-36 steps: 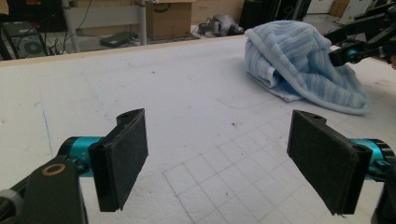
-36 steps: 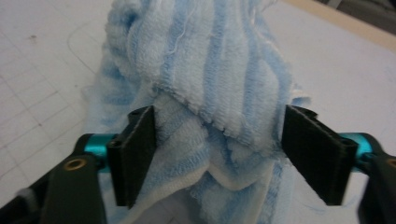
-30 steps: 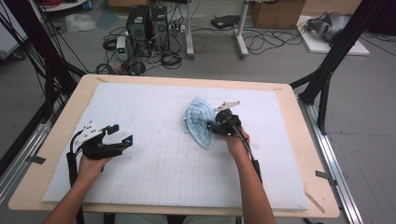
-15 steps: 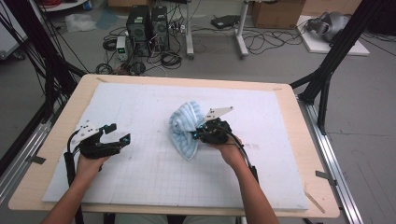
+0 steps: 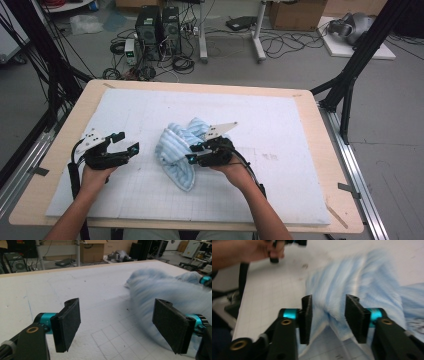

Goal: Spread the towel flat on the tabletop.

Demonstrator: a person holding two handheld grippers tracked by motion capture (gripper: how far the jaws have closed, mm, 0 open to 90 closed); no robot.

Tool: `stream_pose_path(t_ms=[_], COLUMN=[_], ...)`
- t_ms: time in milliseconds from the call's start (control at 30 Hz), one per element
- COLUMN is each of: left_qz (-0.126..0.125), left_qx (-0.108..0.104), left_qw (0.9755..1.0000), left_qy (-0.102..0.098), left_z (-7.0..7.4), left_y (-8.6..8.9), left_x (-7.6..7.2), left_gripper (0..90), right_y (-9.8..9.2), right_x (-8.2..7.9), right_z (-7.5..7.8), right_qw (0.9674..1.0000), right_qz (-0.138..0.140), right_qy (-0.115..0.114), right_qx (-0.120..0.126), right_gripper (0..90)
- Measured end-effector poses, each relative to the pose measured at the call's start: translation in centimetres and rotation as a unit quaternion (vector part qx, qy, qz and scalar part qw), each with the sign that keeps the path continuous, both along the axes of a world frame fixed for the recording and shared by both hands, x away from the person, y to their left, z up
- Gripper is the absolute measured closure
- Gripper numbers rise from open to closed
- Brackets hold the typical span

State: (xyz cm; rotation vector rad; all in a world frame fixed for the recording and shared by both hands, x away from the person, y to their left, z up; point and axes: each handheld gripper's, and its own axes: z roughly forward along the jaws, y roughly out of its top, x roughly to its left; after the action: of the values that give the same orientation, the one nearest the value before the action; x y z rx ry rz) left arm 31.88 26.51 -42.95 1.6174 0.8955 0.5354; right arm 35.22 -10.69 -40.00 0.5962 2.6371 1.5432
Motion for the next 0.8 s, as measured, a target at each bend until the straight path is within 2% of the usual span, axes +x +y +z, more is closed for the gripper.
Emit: stream_pose_path(t_ms=[33,67,100,133,167,200,233,267,300,333,367,400,467,533,567,600,633,667,700,733,767,800], left_qz=[-0.005,-0.005,-0.026,-0.026,-0.047,-0.054,-0.054,-0.063,-0.067,-0.073,-0.073,-0.079,-0.087,-0.097,-0.101,-0.101,-0.101,-0.101,-0.097,-0.095,-0.098,-0.098], left_qx=[-0.001,-0.001,-0.005,-0.005,0.000,0.002,0.002,0.004,0.007,0.015,0.015,0.022,0.028,0.051,0.071,0.071,0.090,0.090,0.101,0.111,0.128,0.128], left_qw=[1.0000,1.0000,0.9996,0.9996,0.9988,0.9984,0.9984,0.9977,0.9974,0.9967,0.9967,0.9959,0.9950,0.9930,0.9909,0.9909,0.9890,0.9890,0.9880,0.9867,0.9840,0.9840], left_qy=[0.001,0.001,0.005,0.005,0.013,0.017,0.017,0.023,0.025,0.033,0.033,0.037,0.040,0.044,0.052,0.052,0.061,0.061,0.065,0.070,0.076,0.076], left_z=[0.0,0.0,0.1,0.1,0.1,0.1,0.1,0.0,-0.1,0.0,0.0,0.0,-0.1,-0.3,-0.6,-0.6,-0.9,-0.9,-1.1,-1.3,-1.5,-1.5], left_y=[-0.1,-0.1,-0.4,-0.4,-1.0,-1.3,-1.3,-1.8,-2.2,-3.3,-3.3,-4.2,-4.8,-5.7,-6.6,-6.6,-7.4,-7.4,-7.7,-8.0,-8.4,-8.4], left_x=[0.0,0.0,0.0,0.0,0.0,0.1,0.1,0.2,0.3,0.6,0.6,0.8,0.8,0.9,1.1,1.1,1.4,1.4,1.5,1.7,1.8,1.8], left_gripper=[26.6,28.4,30.8,32.1,32.9,33.0,32.9,32.9,32.2,29.8,29.4,29.4,29.4,29.4,29.5,29.7,30.4,31.7,31.7,33.8,47.5,62.1], right_y=[-0.9,-1.4,-2.4,-3.0,-3.7,-4.2,-4.2,-4.5,-4.9,-5.3,-5.3,-5.4,-5.2,-5.0,-4.9,-4.8,-4.8,-4.8,-4.6,-4.6,-4.6,-4.7], right_x=[0.2,0.2,0.4,0.5,0.8,1.0,1.0,1.2,1.4,1.7,2.0,2.2,2.4,2.5,2.6,2.7,2.8,2.8,2.8,2.9,2.8,2.7], right_z=[0.3,0.6,0.8,0.9,0.7,0.4,0.4,0.1,-0.5,-1.5,-1.9,-2.2,-2.5,-2.6,-2.9,-3.1,-3.4,-3.4,-3.7,-3.7,-3.5,-3.5], right_qw=[0.9997,0.9993,0.9977,0.9960,0.9917,0.9878,0.9878,0.9851,0.9804,0.9718,0.9710,0.9712,0.9718,0.9708,0.9704,0.9699,0.9690,0.9690,0.9673,0.9681,0.9683,0.9694], right_qz=[-0.014,-0.029,-0.060,-0.081,-0.115,-0.137,-0.137,-0.149,-0.165,-0.190,-0.190,-0.188,-0.183,-0.181,-0.176,-0.173,-0.169,-0.169,-0.167,-0.166,-0.163,-0.159], right_qy=[-0.008,-0.012,-0.027,-0.037,-0.051,-0.054,-0.054,-0.054,-0.055,-0.053,-0.040,-0.033,-0.029,-0.034,-0.036,-0.034,-0.032,-0.032,-0.033,-0.032,-0.034,-0.031], right_qx=[0.017,0.023,0.018,0.006,-0.027,-0.052,-0.052,-0.066,-0.093,-0.130,-0.140,-0.143,-0.146,-0.154,-0.161,-0.168,-0.178,-0.178,-0.188,-0.185,-0.186,-0.184], right_gripper=[52.8,51.6,50.7,50.5,49.0,46.3,46.3,44.9,43.9,40.5,40.1,40.1,41.9,45.7,47.7,50.8,53.6,53.6,56.0,61.4,73.0,76.2])
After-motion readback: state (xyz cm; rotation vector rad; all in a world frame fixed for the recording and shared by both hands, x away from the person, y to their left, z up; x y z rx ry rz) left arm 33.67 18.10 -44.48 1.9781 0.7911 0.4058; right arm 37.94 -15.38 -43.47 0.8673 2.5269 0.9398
